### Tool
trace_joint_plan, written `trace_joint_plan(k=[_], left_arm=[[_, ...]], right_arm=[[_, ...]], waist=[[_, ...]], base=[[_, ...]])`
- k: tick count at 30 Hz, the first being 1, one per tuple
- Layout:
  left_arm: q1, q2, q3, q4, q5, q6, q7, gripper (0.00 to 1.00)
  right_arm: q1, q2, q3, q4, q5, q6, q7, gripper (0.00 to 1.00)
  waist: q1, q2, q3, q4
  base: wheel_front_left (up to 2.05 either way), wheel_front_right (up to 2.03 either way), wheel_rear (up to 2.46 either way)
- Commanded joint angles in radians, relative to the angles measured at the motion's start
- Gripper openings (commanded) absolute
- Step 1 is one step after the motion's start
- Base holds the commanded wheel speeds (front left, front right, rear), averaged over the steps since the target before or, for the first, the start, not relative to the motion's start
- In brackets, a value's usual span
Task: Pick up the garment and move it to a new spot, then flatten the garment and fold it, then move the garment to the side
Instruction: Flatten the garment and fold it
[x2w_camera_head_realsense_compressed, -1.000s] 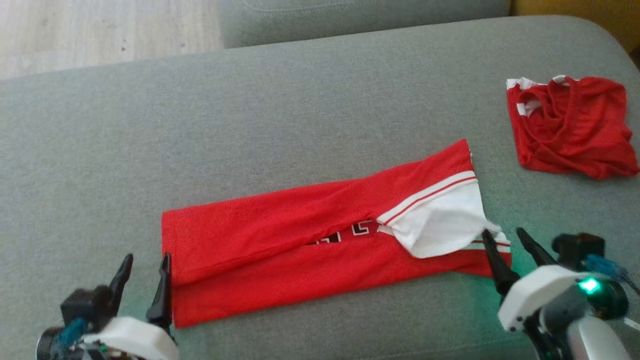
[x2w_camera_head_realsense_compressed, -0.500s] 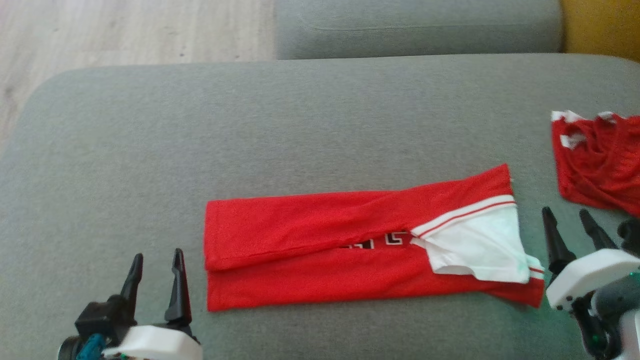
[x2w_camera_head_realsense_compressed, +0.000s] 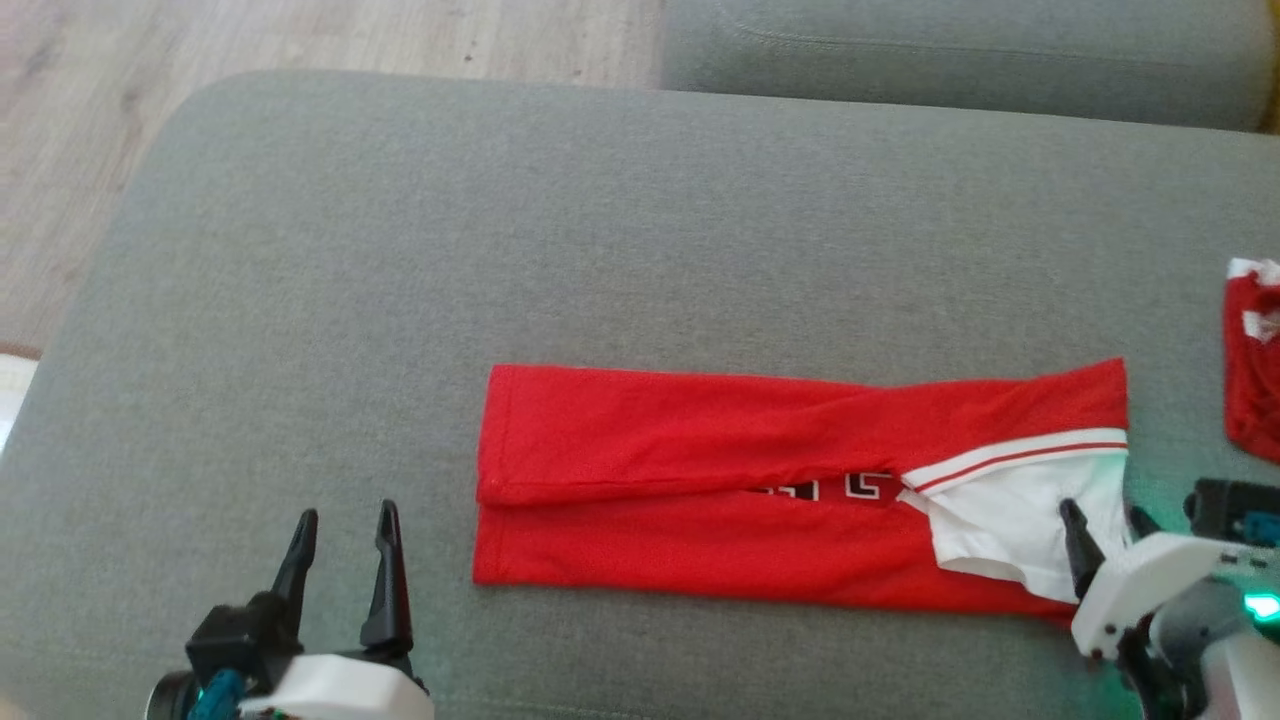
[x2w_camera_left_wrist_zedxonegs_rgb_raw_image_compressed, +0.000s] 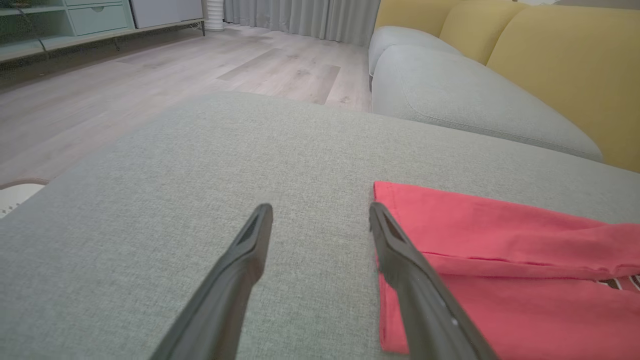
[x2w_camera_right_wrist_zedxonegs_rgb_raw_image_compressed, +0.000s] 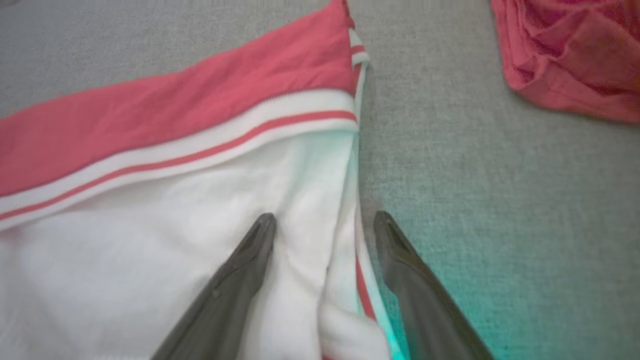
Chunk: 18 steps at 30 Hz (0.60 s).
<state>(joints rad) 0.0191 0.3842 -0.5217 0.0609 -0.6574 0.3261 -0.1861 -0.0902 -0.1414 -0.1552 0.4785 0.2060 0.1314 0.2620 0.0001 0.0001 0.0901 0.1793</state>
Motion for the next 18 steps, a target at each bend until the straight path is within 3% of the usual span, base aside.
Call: trace_joint_plan(k=[1, 4, 5, 6, 7, 9, 18], left_arm=[[-0.059, 0.014, 0.028, -0.026, 0.013, 0.005, -0.001, 1.0], [-0.055, 0.016, 0.026, -0.027, 0.014, 0.007, -0.001, 1.0], [-0.054, 0.017, 0.026, -0.027, 0.014, 0.008, 0.0, 1.0], [-0.053, 0.017, 0.025, -0.027, 0.013, 0.01, 0.0, 1.0], [-0.051, 0.018, 0.024, -0.027, 0.013, 0.009, 0.001, 1.0], [-0.047, 0.02, 0.02, -0.029, 0.014, 0.008, 0.002, 1.0], [-0.029, 0.032, 0.006, -0.031, 0.015, 0.007, 0.009, 1.0]], right_arm=[[-0.054, -0.028, 0.032, 0.003, -0.009, -0.001, -0.014, 1.0], [-0.065, -0.027, 0.059, 0.058, 0.0, -0.001, -0.003, 0.98], [-0.067, -0.024, 0.064, 0.073, 0.003, -0.001, 0.006, 0.77], [-0.07, -0.022, 0.069, 0.086, 0.006, -0.001, 0.013, 0.36], [-0.073, -0.02, 0.075, 0.097, 0.008, -0.001, 0.02, 0.29], [-0.082, -0.017, 0.086, 0.113, 0.009, -0.001, 0.024, 0.0], [-0.116, -0.057, 0.068, 0.094, 0.022, -0.001, -0.001, 0.0]], waist=[[-0.0001, -0.0001, 0.005, 0.012], [-0.0001, -0.0001, -0.003, 0.018], [-0.0001, -0.0001, -0.006, 0.017], [-0.0001, -0.0001, -0.01, 0.016], [-0.0001, -0.0001, -0.014, 0.013], [-0.0001, -0.0001, -0.023, 0.005], [-0.0001, -0.0001, -0.078, -0.095]], base=[[0.0, 0.0, 0.0], [0.0, 0.0, 0.0], [0.0, 0.0, 0.0], [0.0, 0.0, 0.0], [0.0, 0.0, 0.0], [0.0, 0.0, 0.0], [0.0, 0.0, 0.0]])
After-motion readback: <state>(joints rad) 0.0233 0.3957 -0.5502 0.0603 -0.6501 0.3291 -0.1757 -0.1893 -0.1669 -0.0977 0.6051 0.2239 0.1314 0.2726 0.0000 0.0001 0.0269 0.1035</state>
